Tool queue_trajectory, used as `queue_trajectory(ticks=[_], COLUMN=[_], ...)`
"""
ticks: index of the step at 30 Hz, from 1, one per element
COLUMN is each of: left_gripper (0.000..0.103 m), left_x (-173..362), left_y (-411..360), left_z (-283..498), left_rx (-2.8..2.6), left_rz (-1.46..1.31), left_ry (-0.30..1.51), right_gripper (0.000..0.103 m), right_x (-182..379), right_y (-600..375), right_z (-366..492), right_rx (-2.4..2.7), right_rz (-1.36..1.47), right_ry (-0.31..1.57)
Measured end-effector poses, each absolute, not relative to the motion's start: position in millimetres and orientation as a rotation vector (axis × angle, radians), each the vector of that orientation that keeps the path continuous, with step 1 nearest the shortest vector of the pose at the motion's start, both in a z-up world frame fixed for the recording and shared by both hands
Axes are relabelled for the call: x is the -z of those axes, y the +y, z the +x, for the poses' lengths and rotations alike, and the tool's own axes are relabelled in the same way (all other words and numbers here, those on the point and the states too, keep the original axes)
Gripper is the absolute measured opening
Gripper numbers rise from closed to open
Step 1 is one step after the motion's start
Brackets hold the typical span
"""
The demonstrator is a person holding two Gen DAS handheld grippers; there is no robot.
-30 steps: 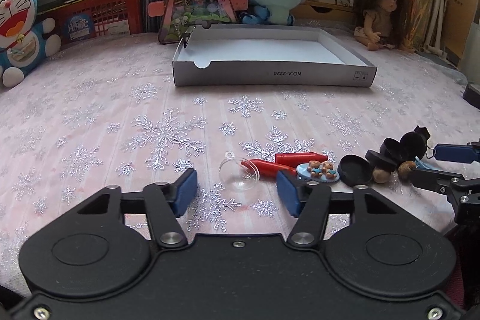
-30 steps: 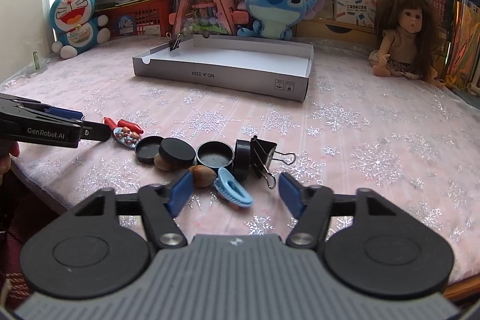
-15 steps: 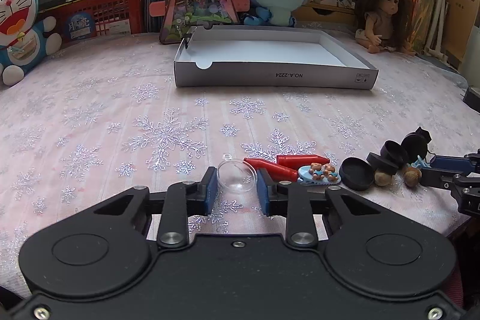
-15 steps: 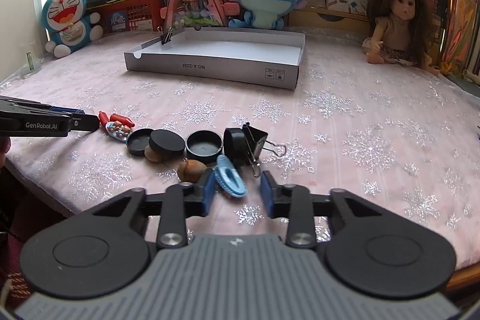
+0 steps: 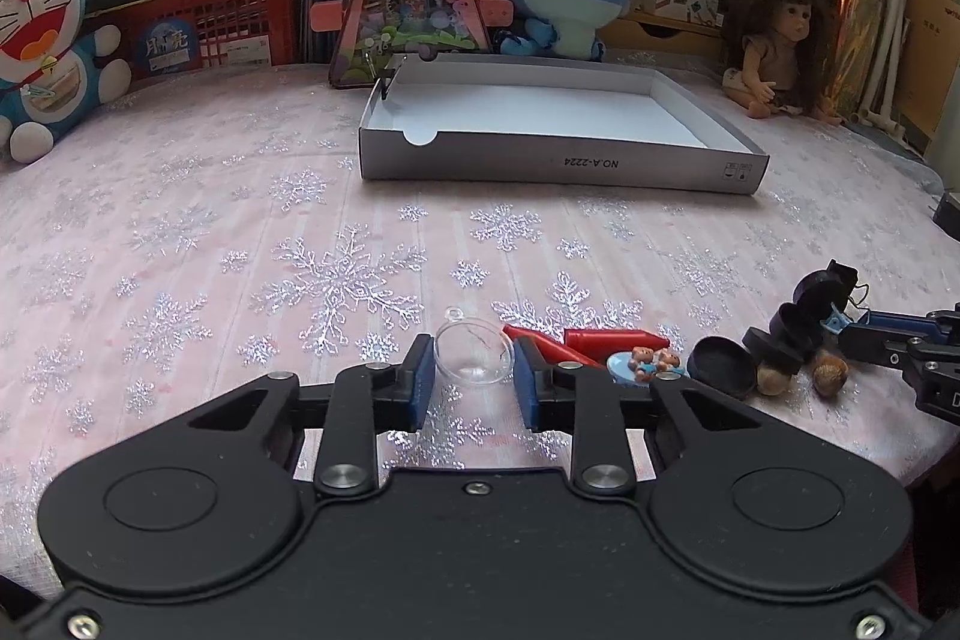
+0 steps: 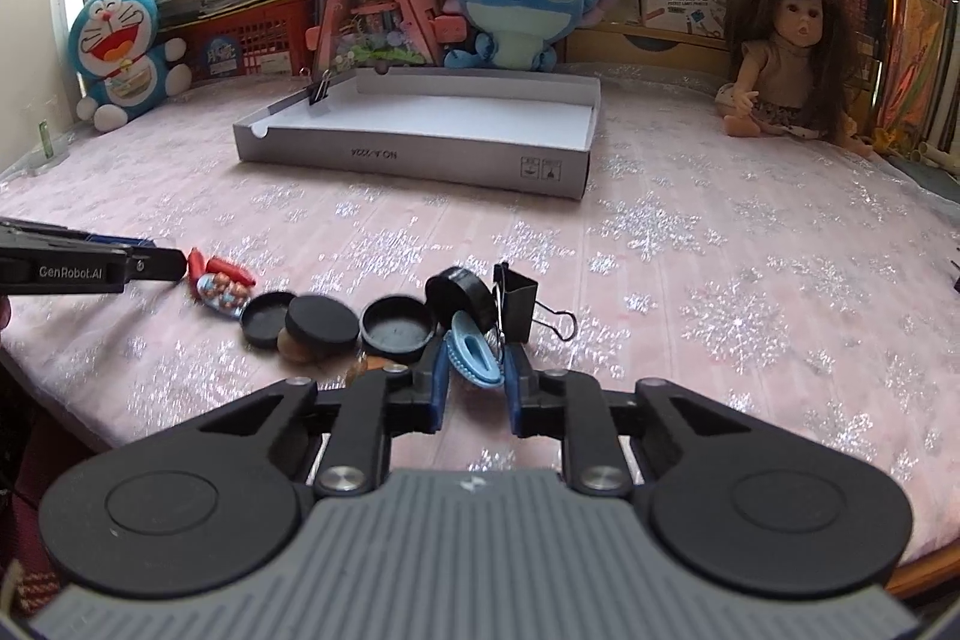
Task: Organize rigid objects
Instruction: 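Grasp the clear plastic ball with the left tool while the right tool grasps the blue hair clip, then carry the clear ball and blue clip over the white tray with both tools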
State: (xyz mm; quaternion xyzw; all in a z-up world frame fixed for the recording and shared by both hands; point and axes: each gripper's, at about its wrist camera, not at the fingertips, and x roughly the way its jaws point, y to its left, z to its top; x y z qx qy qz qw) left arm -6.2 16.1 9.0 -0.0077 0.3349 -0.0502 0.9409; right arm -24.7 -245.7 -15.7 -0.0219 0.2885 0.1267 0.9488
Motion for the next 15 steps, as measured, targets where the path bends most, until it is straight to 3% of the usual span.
queue_trajectory(ticks=[15], left_gripper=[0.026], left_x=[-20.1], left_y=[17.0], left_z=[26.4], left_rx=[0.089], left_rz=[-0.06], left_ry=[0.687], right_gripper=[0.02], right_x=[-3.9], right_y=[-239.1], right_z=[5.8], right_rx=[-0.206], right_rz=[-0.026], right_ry=[0.628])
